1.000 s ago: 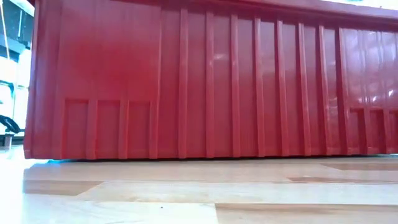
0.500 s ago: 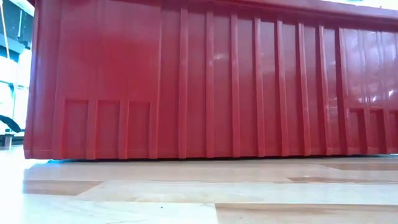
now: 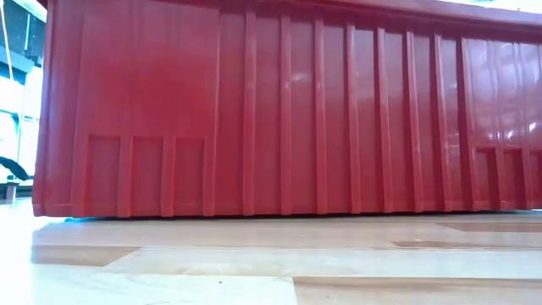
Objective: Pick and place slides into bin
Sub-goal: Put the black slipper into the red bin
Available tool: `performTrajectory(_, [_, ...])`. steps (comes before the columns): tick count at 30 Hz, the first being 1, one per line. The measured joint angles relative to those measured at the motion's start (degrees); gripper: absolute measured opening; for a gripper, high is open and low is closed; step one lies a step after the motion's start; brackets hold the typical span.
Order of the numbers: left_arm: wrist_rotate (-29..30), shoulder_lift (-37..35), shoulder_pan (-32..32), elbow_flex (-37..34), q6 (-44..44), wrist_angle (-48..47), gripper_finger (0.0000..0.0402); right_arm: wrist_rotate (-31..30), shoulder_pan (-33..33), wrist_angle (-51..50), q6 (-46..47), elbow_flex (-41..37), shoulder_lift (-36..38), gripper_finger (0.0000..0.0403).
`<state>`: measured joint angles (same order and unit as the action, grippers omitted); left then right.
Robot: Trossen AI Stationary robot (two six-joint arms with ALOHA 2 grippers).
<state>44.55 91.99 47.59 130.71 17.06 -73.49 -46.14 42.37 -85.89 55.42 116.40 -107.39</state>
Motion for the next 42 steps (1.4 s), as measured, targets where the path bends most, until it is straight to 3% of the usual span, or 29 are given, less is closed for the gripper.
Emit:
performTrajectory(4, [9.0, 0.0, -0.8, -1.4, -4.9, -0.6, 0.0, 0.0, 0.0, 1.5, 0.0, 0.0, 0.0, 0.014])
performTrajectory(7, [10.4, 0.0, -3.8, -2.6, -5.3, -1.3, 0.0, -0.5, 0.0, 3.3, -0.5, 0.0, 0.0, 0.014])
performTrajectory(12, [4.2, 0.0, -12.5, -6.1, -4.9, -0.7, 0.0, -0.8, 0.0, 5.3, -1.9, 0.0, 0.0, 0.014])
performTrajectory(21, [-10.8, 0.0, -30.0, -21.3, -5.3, 2.4, 0.0, -0.8, 0.2, 5.3, -1.9, 0.0, 0.0, 0.014])
performTrajectory(28, [-21.7, 0.1, -37.0, -37.4, -12.4, 20.0, 0.0, -0.6, 0.2, 3.4, -1.9, 0.0, 0.0, 0.014])
performTrajectory(36, [-23.0, 0.8, -41.4, -50.9, -13.6, 50.6, 0.0001, -0.6, 0.0, 2.3, -1.9, 0.0, 0.0, 0.014])
performTrajectory(42, [-23.0, 5.2, -44.1, -52.6, -9.9, 51.2, 0.0035, -0.9, 0.0, 1.9, -1.1, 0.0, 0.0, 0.014])
